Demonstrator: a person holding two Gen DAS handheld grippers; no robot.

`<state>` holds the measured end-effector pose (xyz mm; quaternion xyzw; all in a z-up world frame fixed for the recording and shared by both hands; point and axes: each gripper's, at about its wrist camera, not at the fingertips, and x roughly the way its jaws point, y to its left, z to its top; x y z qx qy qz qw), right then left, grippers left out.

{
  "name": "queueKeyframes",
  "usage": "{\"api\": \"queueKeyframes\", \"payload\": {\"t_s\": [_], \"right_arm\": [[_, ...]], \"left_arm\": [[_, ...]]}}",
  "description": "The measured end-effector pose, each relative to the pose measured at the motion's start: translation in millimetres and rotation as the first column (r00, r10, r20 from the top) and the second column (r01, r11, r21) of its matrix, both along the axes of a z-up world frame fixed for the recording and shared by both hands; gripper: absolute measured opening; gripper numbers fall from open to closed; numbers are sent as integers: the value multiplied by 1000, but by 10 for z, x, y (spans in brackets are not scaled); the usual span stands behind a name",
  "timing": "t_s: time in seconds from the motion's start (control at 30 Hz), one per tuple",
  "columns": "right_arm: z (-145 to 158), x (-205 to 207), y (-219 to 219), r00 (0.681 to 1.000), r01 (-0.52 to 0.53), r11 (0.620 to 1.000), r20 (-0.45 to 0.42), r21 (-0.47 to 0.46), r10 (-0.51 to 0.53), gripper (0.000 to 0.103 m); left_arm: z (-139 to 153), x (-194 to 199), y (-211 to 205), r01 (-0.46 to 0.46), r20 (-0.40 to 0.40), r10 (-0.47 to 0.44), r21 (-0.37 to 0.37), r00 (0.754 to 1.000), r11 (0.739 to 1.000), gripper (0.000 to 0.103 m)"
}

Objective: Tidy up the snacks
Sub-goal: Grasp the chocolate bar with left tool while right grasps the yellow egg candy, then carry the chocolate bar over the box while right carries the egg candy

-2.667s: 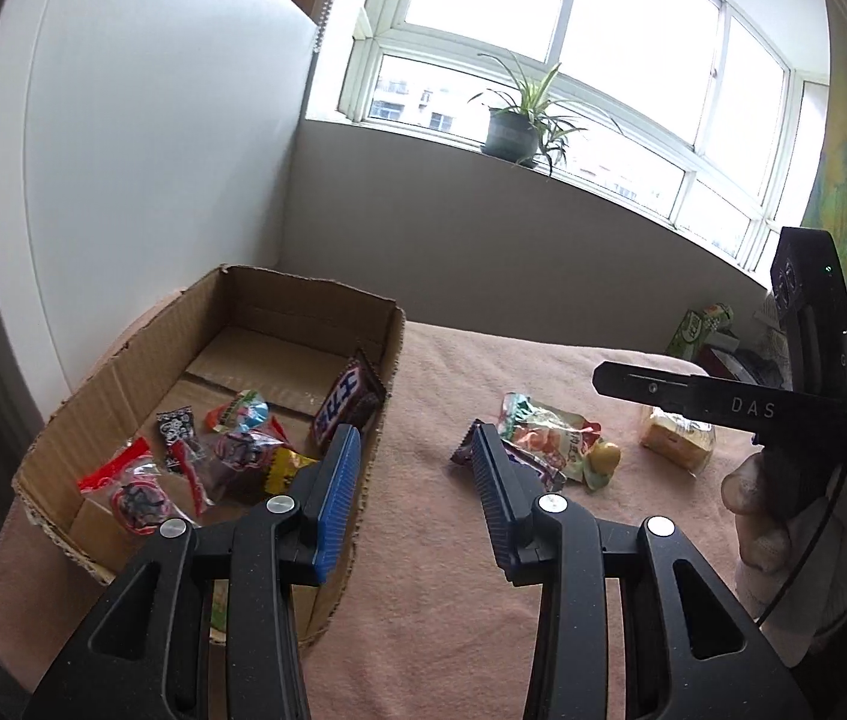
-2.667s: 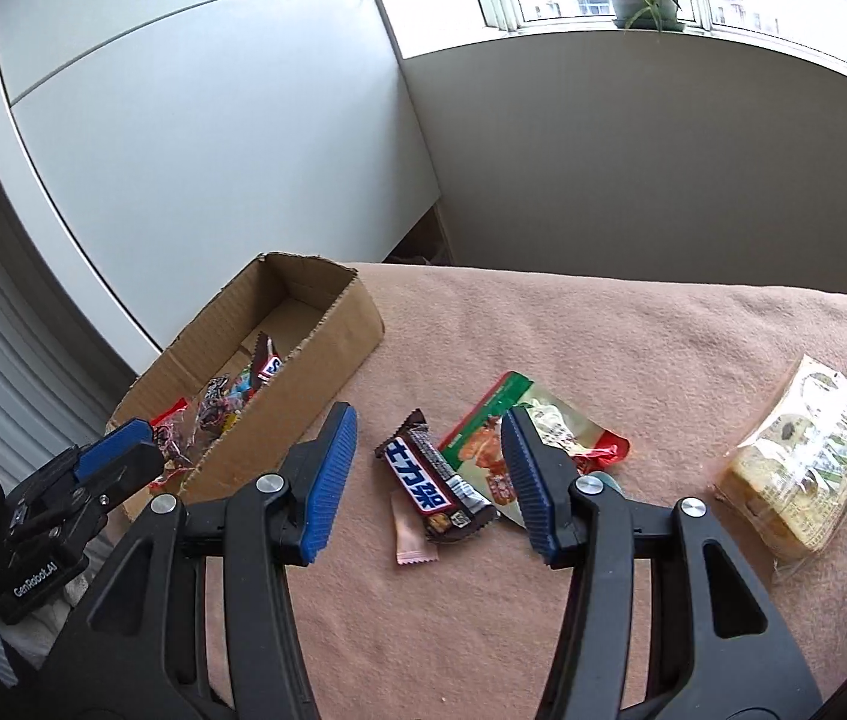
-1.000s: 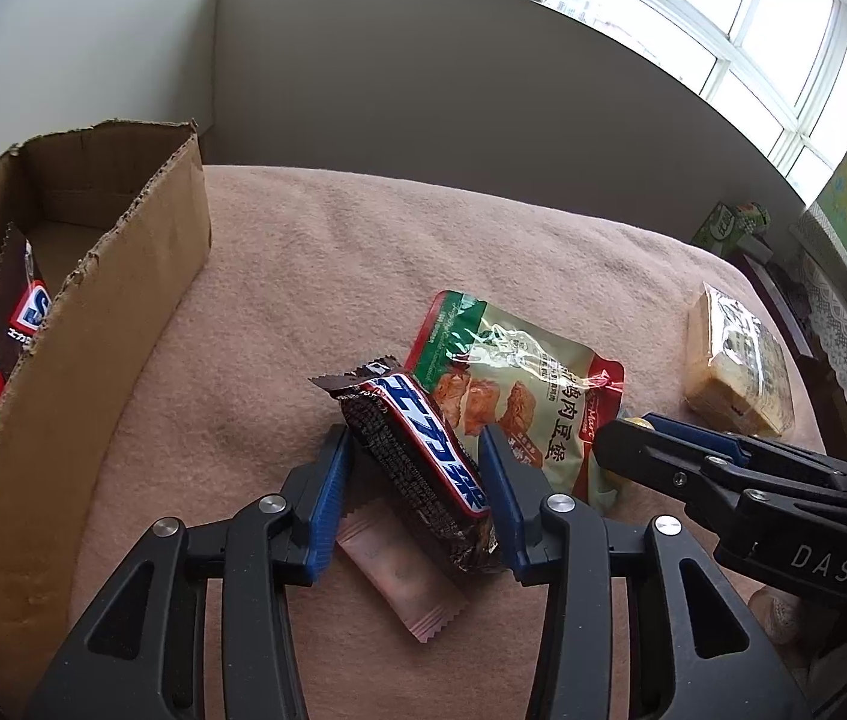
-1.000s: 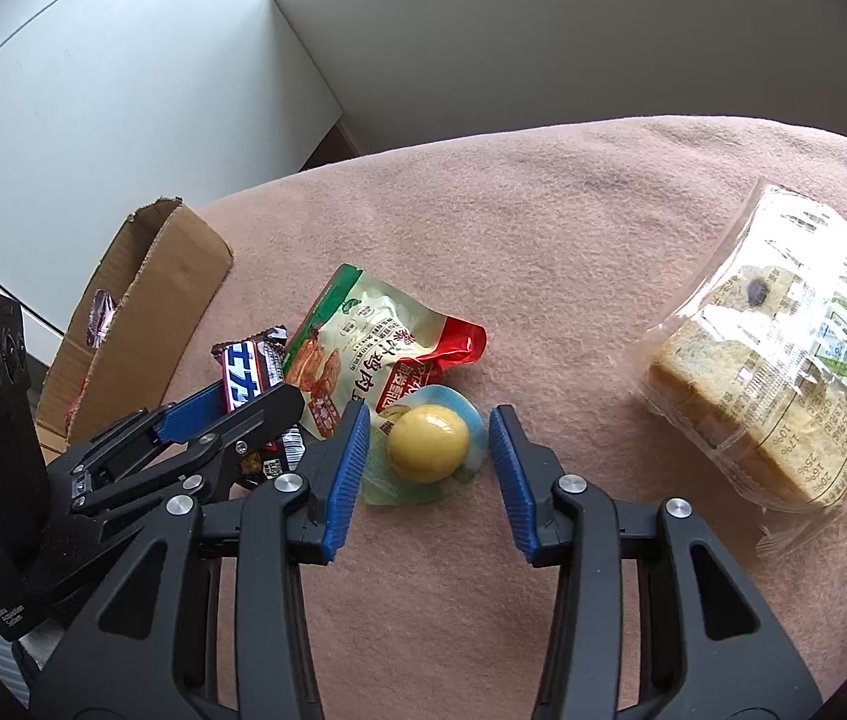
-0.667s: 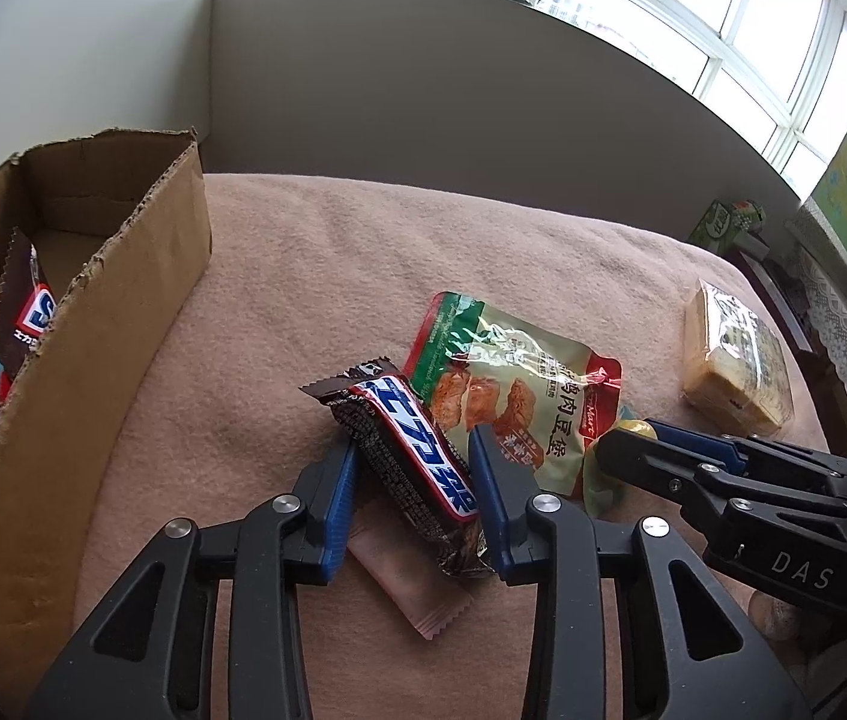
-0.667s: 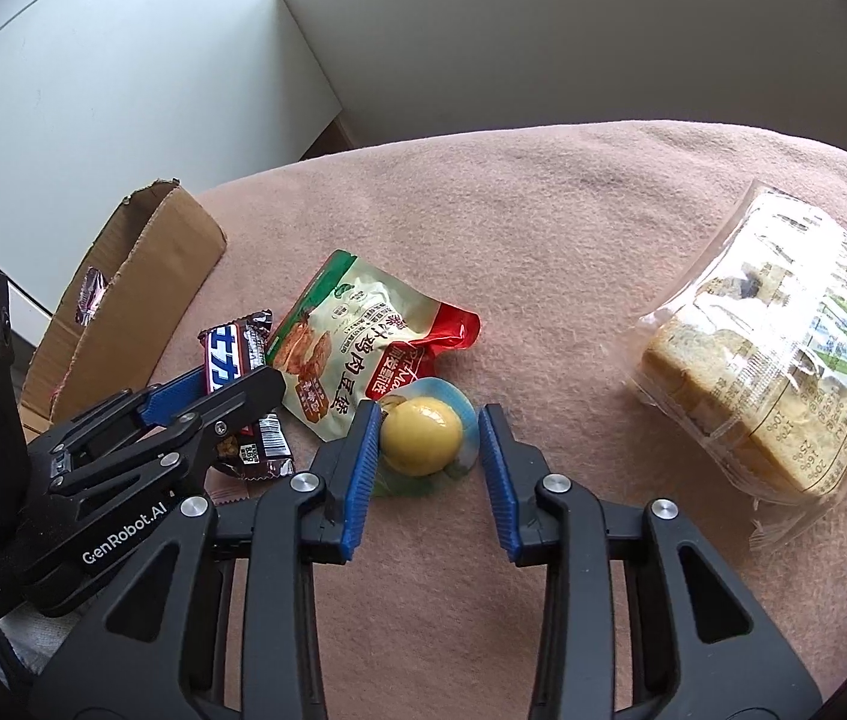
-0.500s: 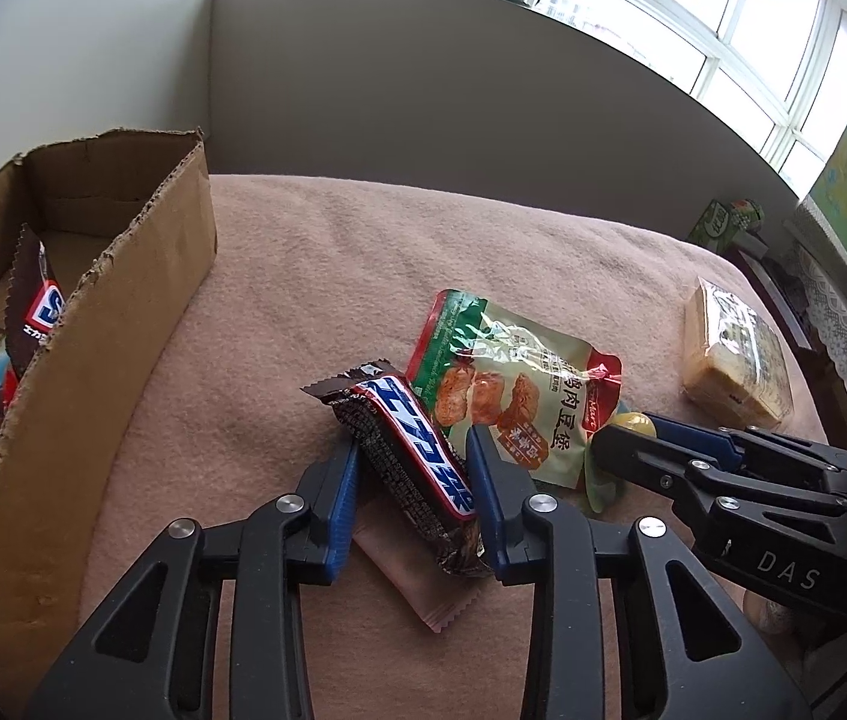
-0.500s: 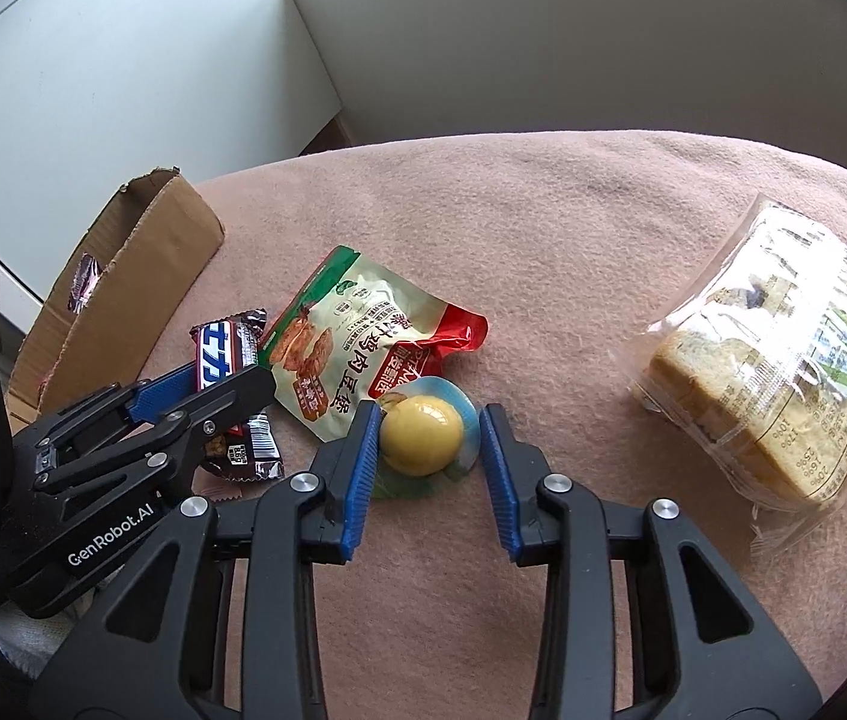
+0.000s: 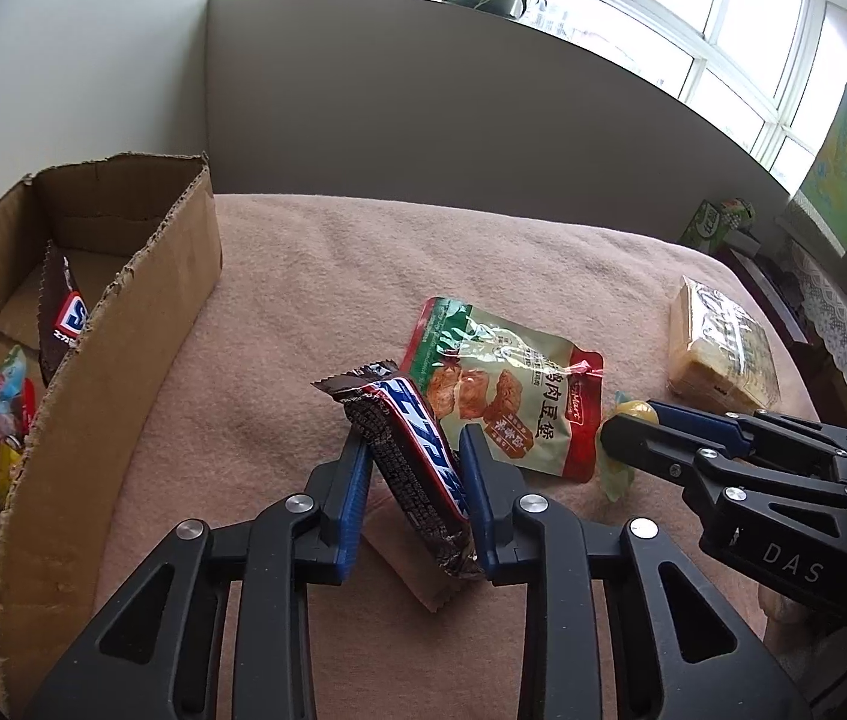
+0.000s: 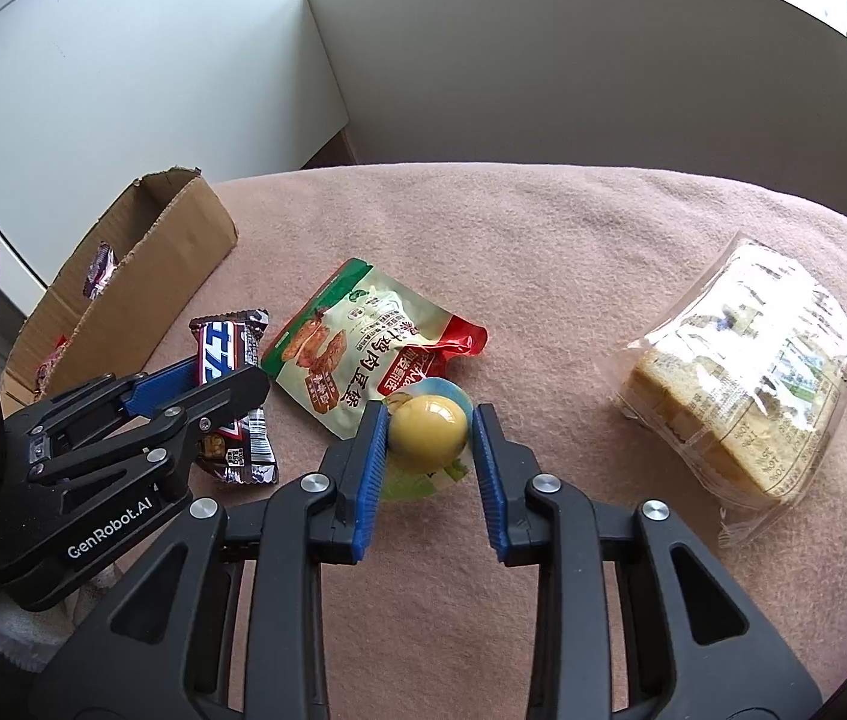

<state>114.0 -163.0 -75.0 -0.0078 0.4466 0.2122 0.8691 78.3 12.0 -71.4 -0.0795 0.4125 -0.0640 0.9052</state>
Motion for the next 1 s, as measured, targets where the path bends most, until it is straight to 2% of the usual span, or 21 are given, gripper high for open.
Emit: {"api": "queueKeyframes", "payload": {"t_s": [0.3, 0.4, 0.53, 0.67, 0.77, 1.0], "right_arm": [[80, -30, -144, 1000, 9, 998, -15, 68, -8, 29], [131, -64, -167, 1000, 17, 997, 3, 71, -17, 29], [212, -105, -164, 999, 20, 997, 29, 77, -22, 29], [230, -111, -183, 999, 24, 995, 26, 93, -27, 29], [283, -140, -178, 999, 25, 995, 42, 97, -30, 29], [492, -227, -95, 996, 8, 991, 88, 134, -20, 29]], "left_arm": [[87, -81, 74, 6, 26, -5, -22, 1000, 1000, 24], [83, -80, 79, 6, 22, -5, -52, 1000, 999, 23], [104, -103, 58, 6, 38, -5, -30, 999, 1000, 22], [62, -87, 58, 11, 15, -10, -59, 1000, 998, 22], [165, -151, 63, 8, 50, -5, -48, 999, 999, 21], [428, -325, 239, -16, 129, 26, -78, 991, 997, 21]]}}
